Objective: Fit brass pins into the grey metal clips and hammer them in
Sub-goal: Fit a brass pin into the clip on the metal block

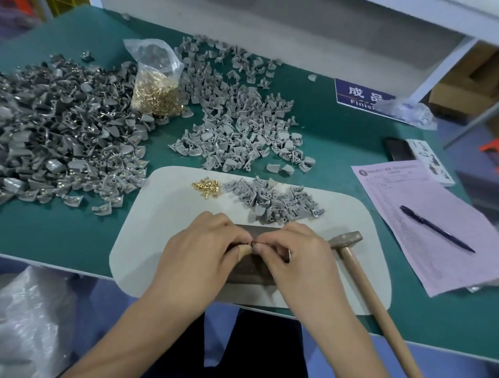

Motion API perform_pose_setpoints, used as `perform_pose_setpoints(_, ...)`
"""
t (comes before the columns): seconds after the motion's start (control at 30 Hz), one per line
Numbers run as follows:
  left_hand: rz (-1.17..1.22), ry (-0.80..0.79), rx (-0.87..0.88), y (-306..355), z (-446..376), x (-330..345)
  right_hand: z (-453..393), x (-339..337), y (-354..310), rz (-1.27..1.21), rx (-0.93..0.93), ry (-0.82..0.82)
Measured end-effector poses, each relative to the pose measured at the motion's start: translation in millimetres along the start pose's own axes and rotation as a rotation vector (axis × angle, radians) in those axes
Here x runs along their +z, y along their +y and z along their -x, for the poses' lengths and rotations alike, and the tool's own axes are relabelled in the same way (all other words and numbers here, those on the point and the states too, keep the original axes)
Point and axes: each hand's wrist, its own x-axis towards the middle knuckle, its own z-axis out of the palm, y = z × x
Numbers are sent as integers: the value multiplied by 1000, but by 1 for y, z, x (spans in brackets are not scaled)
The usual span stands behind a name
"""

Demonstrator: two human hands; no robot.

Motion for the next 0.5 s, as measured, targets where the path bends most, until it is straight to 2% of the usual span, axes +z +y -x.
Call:
perform_pose_setpoints(0.1, 3, 4, -16, -1, 0, 0, -8, -9, -10, 152, -30, -96)
perform_pose_setpoints(0.2, -8, 1, -24, -3, 1, 0, -16, -10, -26, 406, -53, -225)
perform_pose_setpoints(0.3, 0, 18, -32, -6, 1, -2, -24, -7, -37, 537, -95, -272)
perform_pose_setpoints(0.37, 38, 26, -80, -9, 0, -4, -30, -12, -32, 491, -98, -266)
perform_pose_setpoints(0.5, 61, 29, -114, -13, 0, -4, -25, -17, -9, 212, 11, -236)
